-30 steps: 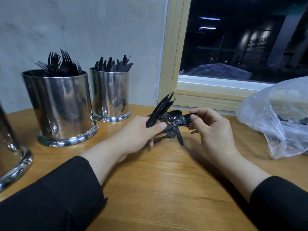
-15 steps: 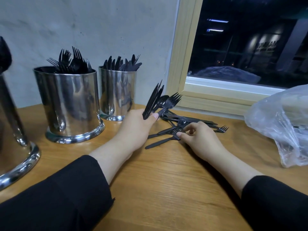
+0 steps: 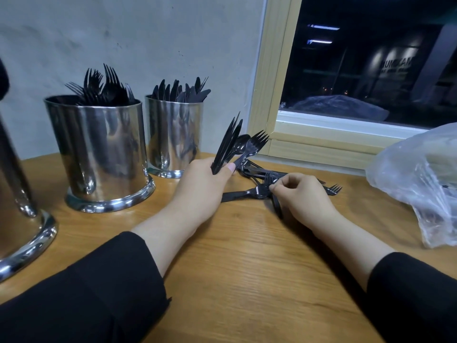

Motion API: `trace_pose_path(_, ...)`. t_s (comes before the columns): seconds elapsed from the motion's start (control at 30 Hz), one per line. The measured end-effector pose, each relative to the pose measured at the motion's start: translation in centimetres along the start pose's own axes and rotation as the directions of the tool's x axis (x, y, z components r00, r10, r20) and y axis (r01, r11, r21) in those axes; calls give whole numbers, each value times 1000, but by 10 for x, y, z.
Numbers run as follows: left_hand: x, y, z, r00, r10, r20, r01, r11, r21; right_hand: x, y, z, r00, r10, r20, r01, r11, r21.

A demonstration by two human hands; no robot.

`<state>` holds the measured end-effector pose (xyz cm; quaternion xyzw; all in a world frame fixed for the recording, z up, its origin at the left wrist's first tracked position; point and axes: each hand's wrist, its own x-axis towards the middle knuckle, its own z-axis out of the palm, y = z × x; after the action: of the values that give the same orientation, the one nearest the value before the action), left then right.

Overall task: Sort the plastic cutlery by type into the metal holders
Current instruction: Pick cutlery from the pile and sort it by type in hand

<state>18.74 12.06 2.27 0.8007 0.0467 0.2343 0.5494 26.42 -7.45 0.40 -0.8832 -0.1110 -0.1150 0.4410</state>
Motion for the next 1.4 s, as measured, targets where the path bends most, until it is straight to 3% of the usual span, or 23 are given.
trace_pose_path(0.37, 1, 2, 0, 1000, 4, -17, -3, 1000, 29, 23, 4, 15, 997, 55, 57, -38, 960, -277)
trace_pose_path(0.6, 2, 1, -1, 1000, 16, -10, -16, 1000, 20, 21, -1, 17, 993, 90, 73, -71, 969, -235)
trace_pose_path(0.8, 3, 1, -3, 1000, 22, -17, -21, 999, 34, 7, -9, 4, 991, 78, 105, -81, 996, 26)
trace_pose_path(0.97, 5, 3, -4, 998, 32, -52, -28, 996, 79, 2, -4, -14, 999, 35, -34, -22, 947, 320)
trace_pose_path(1.1, 5, 3, -4, 997, 46, -61, -40, 995, 93, -3, -3, -27, 993, -27, -116, 72, 911, 407)
trace_pose_path(1.4, -1, 3, 0, 998, 9, 59, -16, 992, 128, -12, -16, -33, 990, -111, -82, 137, 857, 496)
